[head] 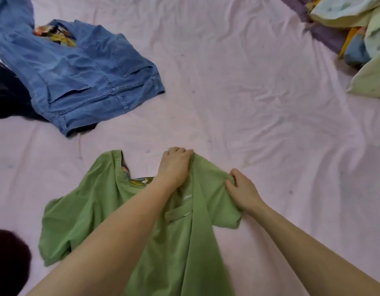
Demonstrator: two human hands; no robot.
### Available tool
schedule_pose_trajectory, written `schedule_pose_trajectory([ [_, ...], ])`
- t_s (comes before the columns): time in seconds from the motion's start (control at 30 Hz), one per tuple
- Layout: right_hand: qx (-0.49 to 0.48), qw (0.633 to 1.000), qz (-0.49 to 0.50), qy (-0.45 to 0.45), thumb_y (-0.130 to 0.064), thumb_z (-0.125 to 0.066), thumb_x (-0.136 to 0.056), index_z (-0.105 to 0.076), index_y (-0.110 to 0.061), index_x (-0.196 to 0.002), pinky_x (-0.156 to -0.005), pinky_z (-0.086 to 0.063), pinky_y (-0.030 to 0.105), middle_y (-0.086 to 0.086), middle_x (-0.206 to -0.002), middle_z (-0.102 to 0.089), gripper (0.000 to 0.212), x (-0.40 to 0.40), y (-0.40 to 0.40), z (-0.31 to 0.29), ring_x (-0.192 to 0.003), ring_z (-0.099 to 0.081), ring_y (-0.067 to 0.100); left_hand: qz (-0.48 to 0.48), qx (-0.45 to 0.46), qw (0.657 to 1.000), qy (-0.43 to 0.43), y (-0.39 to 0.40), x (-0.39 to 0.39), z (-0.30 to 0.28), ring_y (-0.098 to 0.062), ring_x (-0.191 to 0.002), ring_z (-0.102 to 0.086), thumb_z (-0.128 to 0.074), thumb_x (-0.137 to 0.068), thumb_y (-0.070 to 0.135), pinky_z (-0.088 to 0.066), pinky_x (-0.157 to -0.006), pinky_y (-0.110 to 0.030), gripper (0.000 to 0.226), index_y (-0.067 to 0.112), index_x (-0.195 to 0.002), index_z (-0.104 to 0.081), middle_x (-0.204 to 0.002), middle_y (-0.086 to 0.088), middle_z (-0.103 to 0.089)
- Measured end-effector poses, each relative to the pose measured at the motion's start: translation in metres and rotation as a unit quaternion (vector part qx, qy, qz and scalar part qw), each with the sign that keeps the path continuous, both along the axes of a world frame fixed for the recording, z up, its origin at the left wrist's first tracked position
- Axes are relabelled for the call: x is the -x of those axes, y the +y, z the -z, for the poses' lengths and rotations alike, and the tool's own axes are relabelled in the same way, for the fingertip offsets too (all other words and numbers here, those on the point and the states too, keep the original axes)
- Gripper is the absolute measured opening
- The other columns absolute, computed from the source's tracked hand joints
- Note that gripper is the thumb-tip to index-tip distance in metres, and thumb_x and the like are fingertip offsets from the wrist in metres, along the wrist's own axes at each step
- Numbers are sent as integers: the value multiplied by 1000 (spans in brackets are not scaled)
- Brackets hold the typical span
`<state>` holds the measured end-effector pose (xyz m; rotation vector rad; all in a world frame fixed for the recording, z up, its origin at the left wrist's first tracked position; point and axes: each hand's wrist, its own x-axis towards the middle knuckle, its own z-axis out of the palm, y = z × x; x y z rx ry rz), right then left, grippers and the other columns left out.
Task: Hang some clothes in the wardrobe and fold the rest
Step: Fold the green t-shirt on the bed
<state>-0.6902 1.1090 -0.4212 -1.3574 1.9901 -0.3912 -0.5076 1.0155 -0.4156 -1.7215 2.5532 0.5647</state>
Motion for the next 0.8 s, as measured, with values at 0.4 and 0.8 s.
schedule_pose_trajectory([
  [0.4,73,983,149,74,-18,-61,-83,-36,-15,-66,-52,-26,34,0,-57,-43,30,105,23,-51,-58,-38,21,-7,-26,985,168,6,86,-38,-28,-103,-48,-41,-91,3,-40,-84,-33,25,10,-112,-53,-111,-7,-49],
  [0.8,32,989,114,83,-15,-57,-90,-54,-8,-105,-81,-41,36,9,-103,-57,17,40,135,-34,-99,-53,28,-30,-152,988,14,132,24,-8,-35,-126,-40,-61,-89,27,-32,-108,-38,51,9,-134,-45,-141,-15,-38],
])
